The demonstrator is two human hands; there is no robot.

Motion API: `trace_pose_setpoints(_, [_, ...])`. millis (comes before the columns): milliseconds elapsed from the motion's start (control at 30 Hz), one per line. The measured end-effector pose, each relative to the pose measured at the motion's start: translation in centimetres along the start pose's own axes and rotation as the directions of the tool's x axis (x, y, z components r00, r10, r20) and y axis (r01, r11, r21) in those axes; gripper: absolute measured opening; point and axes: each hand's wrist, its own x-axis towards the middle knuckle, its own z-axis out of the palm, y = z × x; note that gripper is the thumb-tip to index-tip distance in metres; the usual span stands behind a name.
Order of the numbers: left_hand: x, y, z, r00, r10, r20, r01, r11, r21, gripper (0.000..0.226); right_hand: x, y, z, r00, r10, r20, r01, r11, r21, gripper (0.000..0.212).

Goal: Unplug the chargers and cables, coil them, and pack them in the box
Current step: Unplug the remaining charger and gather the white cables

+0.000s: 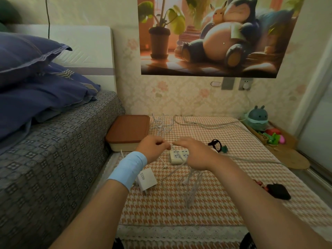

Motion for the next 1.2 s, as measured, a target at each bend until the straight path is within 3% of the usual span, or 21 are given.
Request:
trace_pose_setpoints(33, [0.0,0.0,0.1,1.000,0.014,-0.013,-0.014,1.000,-0.002,0.027,-0.4,-0.9,0.0,0.996,-0.085,0.002,0.081,0.958,0.276,0.066])
trace_pose_setpoints(67, [0.0,0.1,0.1,0.999,0.026,-0.028,-0.026,1.000,-0.017,0.027,-0.4,-1.4,0.3,0.994,-0.113,0.001,0.100,0.889,0.447,0.057])
trace_pose_setpoints(100, [0.0,0.2,0.1,0.998,0.036,-0.042,-0.037,0.999,-0.037,0.026,-0.5,-1.8,0.5,0.996,-0.087,-0.012,0.081,0.858,0.506,0.044])
trace_pose_setpoints(167, [0.0,0.3,-0.3,0.994,0.051,-0.095,-0.057,0.996,-0.066,0.025,-0.3,-1.5,0.7,0.996,-0.045,-0.074,0.069,0.932,0.356,0.020])
trace_pose_setpoints(233, [0.0,0.3,-0.9,0.984,0.054,-0.172,-0.066,0.996,-0.067,0.024,0.1,-0.3,0.3,0.994,0.008,-0.104,0.013,0.981,0.195,0.021])
trace_pose_setpoints(300, [-0.1,0.1,-1.4,0.967,0.040,-0.251,-0.053,0.998,-0.044,0.024,0.2,0.6,-0.2,0.996,0.040,-0.075,-0.027,0.986,0.162,0.015])
trace_pose_setpoints(467, [0.2,-0.3,-2.1,0.882,-0.057,-0.467,0.024,0.997,-0.077,0.022,0.0,2.3,-0.7,0.987,0.090,-0.136,-0.054,0.967,0.249,0.016])
trace_pose_setpoints(533, [0.6,-0.6,-2.3,0.852,-0.103,-0.513,0.076,0.994,-0.073,0.022,0.2,2.8,-0.6,0.982,0.095,-0.162,-0.029,0.930,0.367,0.020])
trace_pose_setpoints(700, [0.9,-1.4,-2.4,0.840,-0.214,-0.499,0.258,0.966,0.020,0.023,0.0,2.0,-0.8,0.993,0.031,-0.114,0.011,0.937,0.349,0.027])
trace_pose_setpoints(800, [1.0,-1.1,-2.3,0.850,-0.267,-0.453,0.317,0.948,0.037,0.024,0.3,2.6,-0.5,0.984,0.096,-0.151,-0.051,0.959,0.279,0.029])
trace_pose_setpoints(967, [1.1,0.0,-1.6,0.828,-0.336,-0.448,0.274,0.941,-0.199,0.029,0.3,3.8,0.0,0.958,0.281,-0.062,-0.281,0.960,0.007,0.031])
trace_pose_setpoints(1000, [1.2,-0.1,-1.8,0.811,-0.357,-0.463,0.260,0.930,-0.262,0.028,0.4,3.9,0.1,0.956,0.287,-0.057,-0.285,0.958,0.038,0.030])
trace_pose_setpoints(1100, [1.3,-0.9,-2.6,0.788,-0.405,-0.463,0.274,0.905,-0.324,0.027,0.3,4.0,0.0,0.982,0.183,-0.035,-0.152,0.893,0.423,0.029])
trace_pose_setpoints(1200, [1.3,-1.9,-3.2,0.776,-0.430,-0.462,0.313,0.898,-0.310,0.029,-0.1,3.8,-0.5,0.988,0.143,-0.057,-0.102,0.886,0.452,0.031])
